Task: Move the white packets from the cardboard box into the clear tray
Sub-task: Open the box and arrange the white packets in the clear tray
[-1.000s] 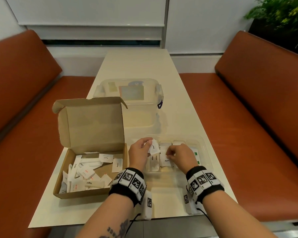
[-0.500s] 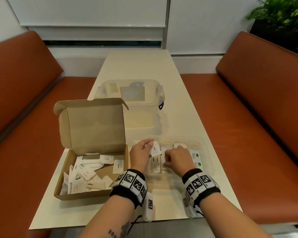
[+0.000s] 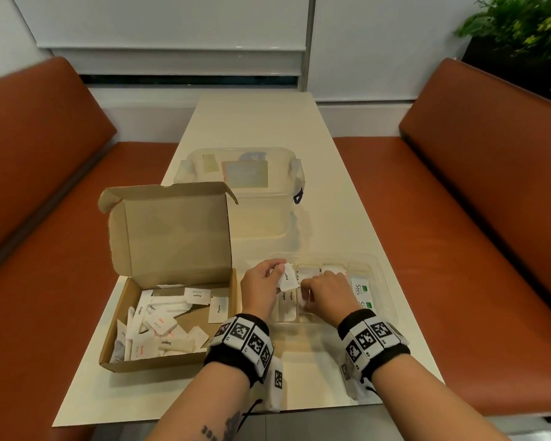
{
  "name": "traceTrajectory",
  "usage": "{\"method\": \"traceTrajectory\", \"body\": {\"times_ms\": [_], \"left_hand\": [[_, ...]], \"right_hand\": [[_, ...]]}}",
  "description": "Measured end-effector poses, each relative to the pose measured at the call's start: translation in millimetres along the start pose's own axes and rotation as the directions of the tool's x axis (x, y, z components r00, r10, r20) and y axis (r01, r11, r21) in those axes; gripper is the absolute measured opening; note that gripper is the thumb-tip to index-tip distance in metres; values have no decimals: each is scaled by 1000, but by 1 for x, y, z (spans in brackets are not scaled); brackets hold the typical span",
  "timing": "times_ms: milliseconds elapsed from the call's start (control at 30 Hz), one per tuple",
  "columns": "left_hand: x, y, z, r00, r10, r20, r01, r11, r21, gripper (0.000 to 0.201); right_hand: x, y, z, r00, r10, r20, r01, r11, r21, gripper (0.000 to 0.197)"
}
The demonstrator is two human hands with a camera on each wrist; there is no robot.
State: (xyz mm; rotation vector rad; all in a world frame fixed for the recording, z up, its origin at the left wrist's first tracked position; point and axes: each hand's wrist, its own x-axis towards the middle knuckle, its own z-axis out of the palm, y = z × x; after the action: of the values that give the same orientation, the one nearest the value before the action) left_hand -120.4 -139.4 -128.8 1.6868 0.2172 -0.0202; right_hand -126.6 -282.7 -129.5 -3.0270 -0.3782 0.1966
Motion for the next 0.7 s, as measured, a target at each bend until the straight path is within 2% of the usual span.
{"method": "traceTrajectory", "body": {"times_ms": [167, 233, 300, 367, 467, 533, 600, 700], "left_hand": [[1, -2, -1, 1000, 10, -4, -9, 1000, 4, 20], [1, -2, 0, 1000, 11, 9, -11, 1000, 1, 18], [1, 0, 0, 1000, 18, 24, -19, 999, 34, 16], [2, 1, -1, 999, 20, 49, -22, 999, 41, 16], [2, 1, 0, 995, 5, 96, -6, 1000, 4, 21], [1, 2, 1, 993, 0, 118, 1, 1000, -4, 23], [2, 2, 1, 992, 8, 128, -8, 1000, 1, 21], [3, 1, 1, 990, 17, 140, -15, 1000, -16, 21]], "right_hand": [[-4, 3, 2, 1000, 31, -6, -31, 997, -73, 14], [-3, 2, 0, 998, 29, -46, -30, 1000, -4, 13], [-2, 1, -5, 987, 57, -149, -28, 982, 185, 15], [-2, -2, -11, 972, 105, -209, -12, 915, 404, 25], [-1, -5, -20, 979, 146, -145, -30, 798, 602, 34], [-2, -5, -22, 964, 221, -145, -46, 679, 733, 35], [-4, -4, -22, 945, 292, -147, -53, 579, 814, 29], [-8, -5, -20, 938, 323, -127, -65, 524, 849, 12]]}}
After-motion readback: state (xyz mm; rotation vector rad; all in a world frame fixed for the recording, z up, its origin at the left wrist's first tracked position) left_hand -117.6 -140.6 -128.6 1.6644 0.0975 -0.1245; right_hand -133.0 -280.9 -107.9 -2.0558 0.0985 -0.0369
